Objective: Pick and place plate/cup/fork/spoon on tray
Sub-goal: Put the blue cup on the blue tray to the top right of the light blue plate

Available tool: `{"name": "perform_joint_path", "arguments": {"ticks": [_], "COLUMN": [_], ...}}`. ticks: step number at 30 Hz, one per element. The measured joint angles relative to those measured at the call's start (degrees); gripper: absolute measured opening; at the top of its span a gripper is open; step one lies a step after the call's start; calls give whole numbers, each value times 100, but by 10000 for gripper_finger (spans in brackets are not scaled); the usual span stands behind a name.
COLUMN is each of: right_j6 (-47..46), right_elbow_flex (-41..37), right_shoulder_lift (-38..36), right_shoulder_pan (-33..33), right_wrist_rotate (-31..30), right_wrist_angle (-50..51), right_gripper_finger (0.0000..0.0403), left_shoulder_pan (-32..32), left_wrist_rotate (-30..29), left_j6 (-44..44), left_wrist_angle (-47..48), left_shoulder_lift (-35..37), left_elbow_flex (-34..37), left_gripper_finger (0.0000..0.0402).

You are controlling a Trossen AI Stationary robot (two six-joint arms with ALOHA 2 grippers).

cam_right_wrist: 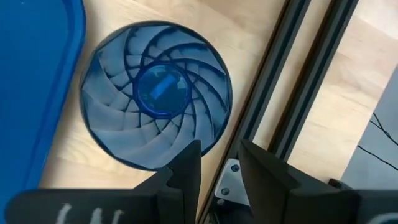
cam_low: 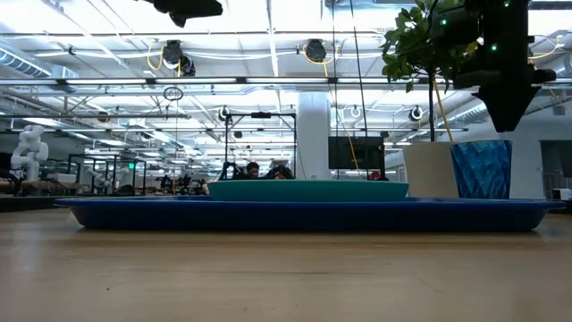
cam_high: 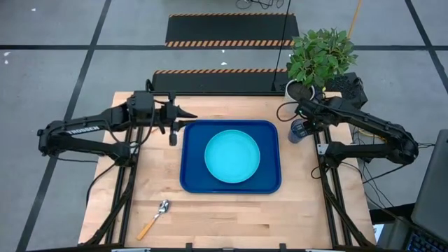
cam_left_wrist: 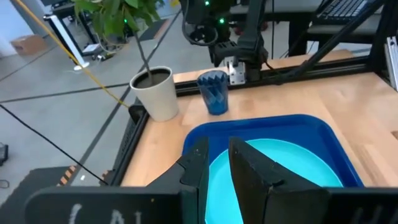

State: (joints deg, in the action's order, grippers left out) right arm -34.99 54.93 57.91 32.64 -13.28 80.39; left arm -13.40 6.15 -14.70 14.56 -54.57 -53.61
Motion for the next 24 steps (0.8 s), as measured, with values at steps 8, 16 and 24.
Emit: {"name": "perform_joint_path", "arguments": {"ticks": [8, 16, 24], "right_j6": [111, 96, 26], "right_elbow_flex": [-67, -67, -182], "right_shoulder_lift": [-2, -2, -4], "right_shoulder_pan": [0, 0, 18], "right_wrist_rotate": [-3, -192, -186], "right_wrist_angle": [-317, -364, -379], "right_gripper_finger": [100, 100, 100], "left_shoulder_pan": [-155, -158, -158], "left_wrist_rotate": [-11, -11, -11], "left_j6": [174, 323, 324], "left_wrist_angle": [-135, -126, -111], "left_shoulder_lift": [2, 2, 2], "left_elbow_flex": [90, 90, 90], "left_gripper_finger": [67, 67, 67]}}
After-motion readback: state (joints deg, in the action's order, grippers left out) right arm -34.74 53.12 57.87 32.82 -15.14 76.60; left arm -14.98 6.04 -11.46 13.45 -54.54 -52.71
